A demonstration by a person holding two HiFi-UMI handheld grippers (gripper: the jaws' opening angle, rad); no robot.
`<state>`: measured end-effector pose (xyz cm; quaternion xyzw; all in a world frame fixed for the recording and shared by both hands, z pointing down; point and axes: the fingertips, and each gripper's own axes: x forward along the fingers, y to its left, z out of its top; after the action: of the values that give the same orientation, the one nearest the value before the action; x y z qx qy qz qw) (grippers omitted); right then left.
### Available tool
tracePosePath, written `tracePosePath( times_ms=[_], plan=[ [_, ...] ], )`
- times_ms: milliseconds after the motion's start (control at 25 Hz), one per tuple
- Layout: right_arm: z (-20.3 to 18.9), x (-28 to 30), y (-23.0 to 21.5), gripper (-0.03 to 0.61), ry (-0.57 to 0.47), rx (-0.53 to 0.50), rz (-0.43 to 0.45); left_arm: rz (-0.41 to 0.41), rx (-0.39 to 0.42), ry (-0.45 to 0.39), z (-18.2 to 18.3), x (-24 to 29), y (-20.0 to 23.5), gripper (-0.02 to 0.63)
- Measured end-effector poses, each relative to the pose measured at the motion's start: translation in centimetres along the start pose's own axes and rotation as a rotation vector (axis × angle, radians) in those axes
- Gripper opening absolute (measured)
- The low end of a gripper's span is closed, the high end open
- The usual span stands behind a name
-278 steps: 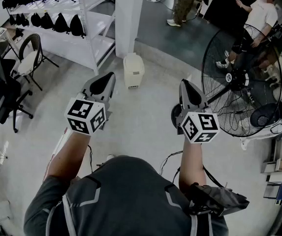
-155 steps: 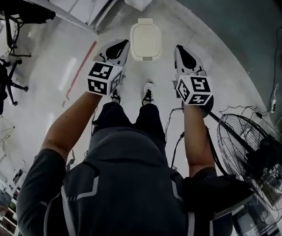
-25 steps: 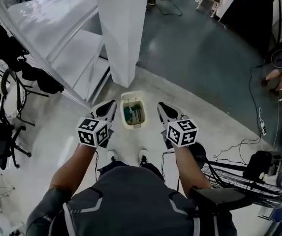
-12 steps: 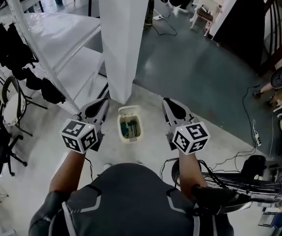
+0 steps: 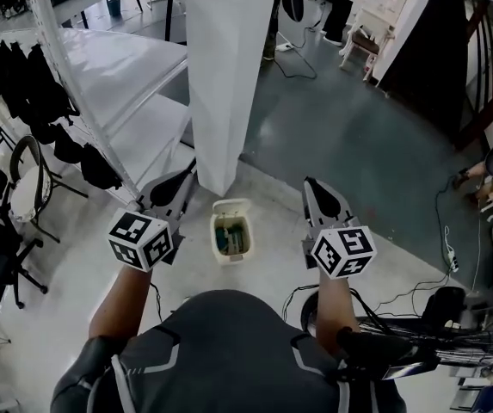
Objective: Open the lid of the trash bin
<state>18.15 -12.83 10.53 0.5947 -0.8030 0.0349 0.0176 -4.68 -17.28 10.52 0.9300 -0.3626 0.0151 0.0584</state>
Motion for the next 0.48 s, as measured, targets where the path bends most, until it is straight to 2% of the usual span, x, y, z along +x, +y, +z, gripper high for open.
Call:
tracePosePath(
  times_ms=[160,320,480],
  plan=[
    [1.3,0.2,-0.1,0.026,-0.034,-0.007,-0.013,0.044,0.027,-0.013,0.7,0.0,0.7,0.008],
    [1.5,0.1,0.0,0.026,-0.038,-0.009,-0.019,0.032,0.009,-0.023,0.9,-0.1,0.7,0.008],
    [1.2,0.3,0.2,0.026,-0.035,-0.022,-0.014,0.071,0.013,-0.004,0.3,-0.2,1.5,0.008]
  ],
)
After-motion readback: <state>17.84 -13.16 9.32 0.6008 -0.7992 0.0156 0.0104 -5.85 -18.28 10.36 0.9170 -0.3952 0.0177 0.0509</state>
